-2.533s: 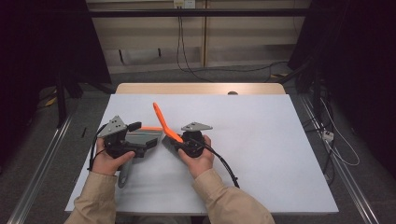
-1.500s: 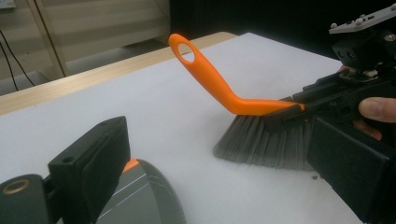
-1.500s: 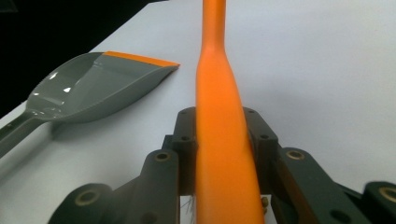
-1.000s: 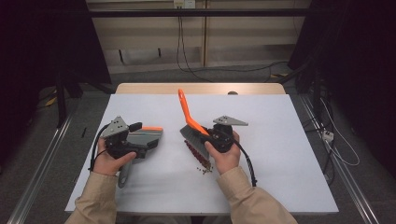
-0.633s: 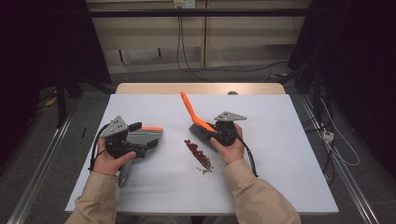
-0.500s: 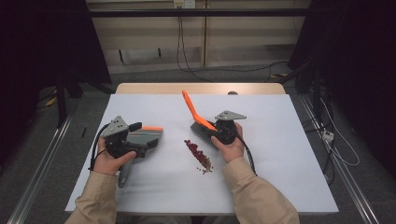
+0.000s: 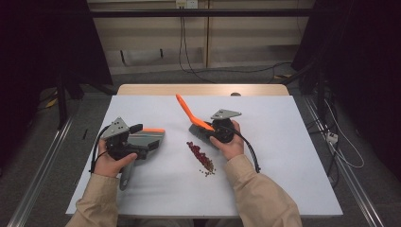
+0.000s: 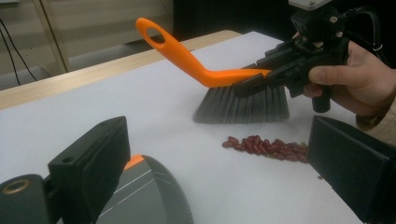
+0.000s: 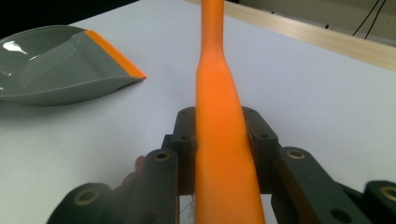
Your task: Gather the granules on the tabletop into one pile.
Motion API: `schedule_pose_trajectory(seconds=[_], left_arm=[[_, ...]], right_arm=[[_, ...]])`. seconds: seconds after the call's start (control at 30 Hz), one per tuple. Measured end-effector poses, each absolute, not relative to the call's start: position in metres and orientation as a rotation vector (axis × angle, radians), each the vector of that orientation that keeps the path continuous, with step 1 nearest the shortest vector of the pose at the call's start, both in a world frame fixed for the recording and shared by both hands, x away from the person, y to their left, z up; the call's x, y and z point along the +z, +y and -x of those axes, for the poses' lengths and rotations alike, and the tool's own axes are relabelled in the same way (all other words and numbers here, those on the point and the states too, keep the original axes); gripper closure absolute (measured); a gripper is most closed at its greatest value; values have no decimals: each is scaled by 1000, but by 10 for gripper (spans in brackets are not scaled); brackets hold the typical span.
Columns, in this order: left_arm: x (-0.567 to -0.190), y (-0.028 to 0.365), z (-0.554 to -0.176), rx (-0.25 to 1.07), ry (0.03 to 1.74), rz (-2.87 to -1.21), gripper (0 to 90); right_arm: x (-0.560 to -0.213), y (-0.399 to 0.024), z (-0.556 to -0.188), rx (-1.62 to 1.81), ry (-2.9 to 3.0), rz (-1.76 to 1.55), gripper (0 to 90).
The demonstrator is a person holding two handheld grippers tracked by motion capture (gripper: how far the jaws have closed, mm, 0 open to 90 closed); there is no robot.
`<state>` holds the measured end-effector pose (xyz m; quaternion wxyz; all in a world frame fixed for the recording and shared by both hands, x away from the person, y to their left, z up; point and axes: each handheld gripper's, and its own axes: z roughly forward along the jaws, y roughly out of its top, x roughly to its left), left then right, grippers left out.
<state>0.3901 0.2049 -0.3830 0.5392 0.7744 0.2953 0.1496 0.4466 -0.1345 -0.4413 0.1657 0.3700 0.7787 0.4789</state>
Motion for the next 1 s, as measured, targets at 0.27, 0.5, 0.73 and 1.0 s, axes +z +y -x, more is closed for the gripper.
schedule_pose_trajectory(seconds=[0.27, 0.5, 0.73, 1.0], left_arm=[[-383, 204, -390, 356, 703, -1844, 62], [-384, 205, -390, 356, 707, -1844, 62], [-384, 206, -391, 361, 713, -1843, 62], [-384, 210, -393, 367, 736, -1834, 62]], right_arm=[[-436, -136, -443, 1375, 2286, -1080, 645], [-430, -145, -450, 1350, 2339, -1055, 703], [-433, -150, -460, 1448, 2311, -1005, 709], [-434, -131, -476, 1459, 2371, -762, 709]])
